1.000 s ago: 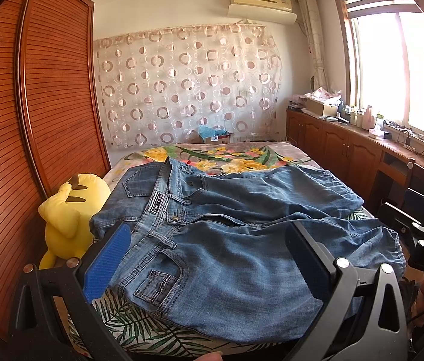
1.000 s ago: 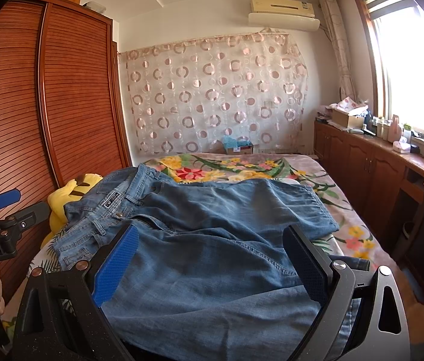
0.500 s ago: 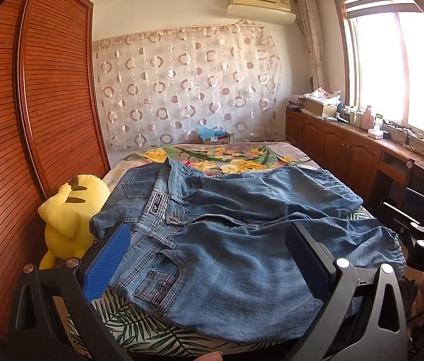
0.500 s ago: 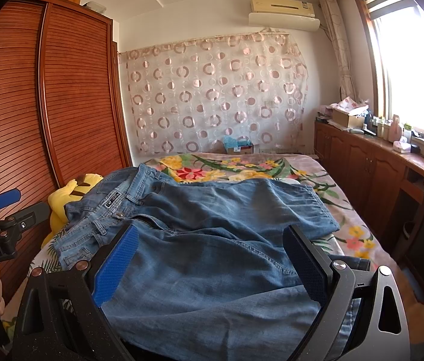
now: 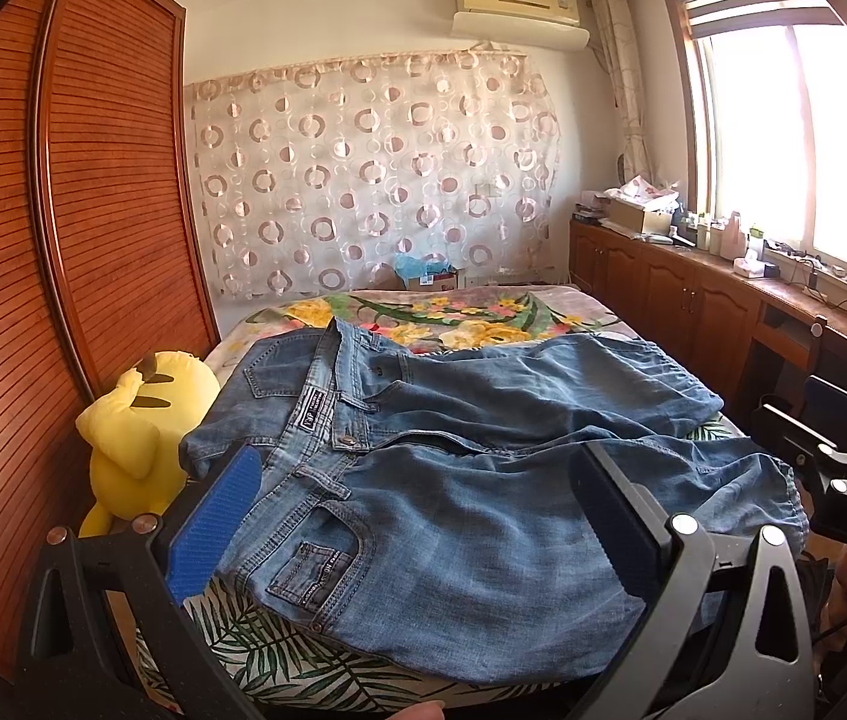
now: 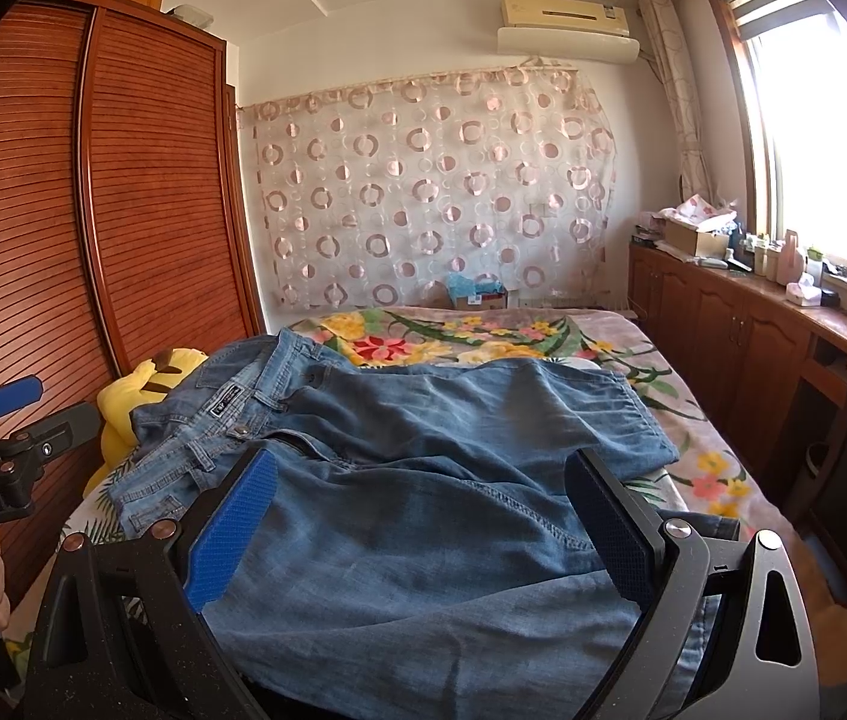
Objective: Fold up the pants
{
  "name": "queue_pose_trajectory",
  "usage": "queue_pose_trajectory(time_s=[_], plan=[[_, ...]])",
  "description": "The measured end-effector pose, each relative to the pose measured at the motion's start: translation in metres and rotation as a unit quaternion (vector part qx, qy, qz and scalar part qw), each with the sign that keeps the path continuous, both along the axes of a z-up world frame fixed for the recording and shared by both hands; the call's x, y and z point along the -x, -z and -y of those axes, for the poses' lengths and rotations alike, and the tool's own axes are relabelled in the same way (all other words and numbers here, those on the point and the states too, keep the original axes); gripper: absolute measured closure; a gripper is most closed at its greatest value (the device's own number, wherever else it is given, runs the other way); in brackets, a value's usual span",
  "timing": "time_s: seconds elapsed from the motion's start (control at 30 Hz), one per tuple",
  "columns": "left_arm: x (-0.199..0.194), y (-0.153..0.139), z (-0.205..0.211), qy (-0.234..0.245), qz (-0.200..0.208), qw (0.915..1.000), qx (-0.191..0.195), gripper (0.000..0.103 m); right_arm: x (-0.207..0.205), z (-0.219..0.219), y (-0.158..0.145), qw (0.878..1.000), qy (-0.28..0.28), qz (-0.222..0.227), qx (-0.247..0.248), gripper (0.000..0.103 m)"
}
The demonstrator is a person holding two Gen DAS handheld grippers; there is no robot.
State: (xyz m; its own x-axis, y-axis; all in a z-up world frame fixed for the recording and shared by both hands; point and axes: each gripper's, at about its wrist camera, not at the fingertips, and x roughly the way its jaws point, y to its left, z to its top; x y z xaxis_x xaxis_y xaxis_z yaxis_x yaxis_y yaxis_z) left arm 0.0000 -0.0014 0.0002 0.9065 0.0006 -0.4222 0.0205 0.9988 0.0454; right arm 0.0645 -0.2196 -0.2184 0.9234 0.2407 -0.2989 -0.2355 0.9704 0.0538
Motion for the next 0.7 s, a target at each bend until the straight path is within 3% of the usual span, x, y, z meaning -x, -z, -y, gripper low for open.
queue_pose_trajectory(time_s=[0.4, 0.7], plan=[[0.0, 0.0, 0.0, 0.0, 0.0, 1.0, 0.0, 0.0, -0.002, -0.001, 0.001, 1.0, 0.0, 0.0, 0.0, 0.006], [-0.014, 0.017, 0.001, -0.007, -0.023, 0.9997, 0.01, 0.0, -0.012, -0.004, 0.01, 1.0, -0.005, -0.018, 0.007, 0.006]])
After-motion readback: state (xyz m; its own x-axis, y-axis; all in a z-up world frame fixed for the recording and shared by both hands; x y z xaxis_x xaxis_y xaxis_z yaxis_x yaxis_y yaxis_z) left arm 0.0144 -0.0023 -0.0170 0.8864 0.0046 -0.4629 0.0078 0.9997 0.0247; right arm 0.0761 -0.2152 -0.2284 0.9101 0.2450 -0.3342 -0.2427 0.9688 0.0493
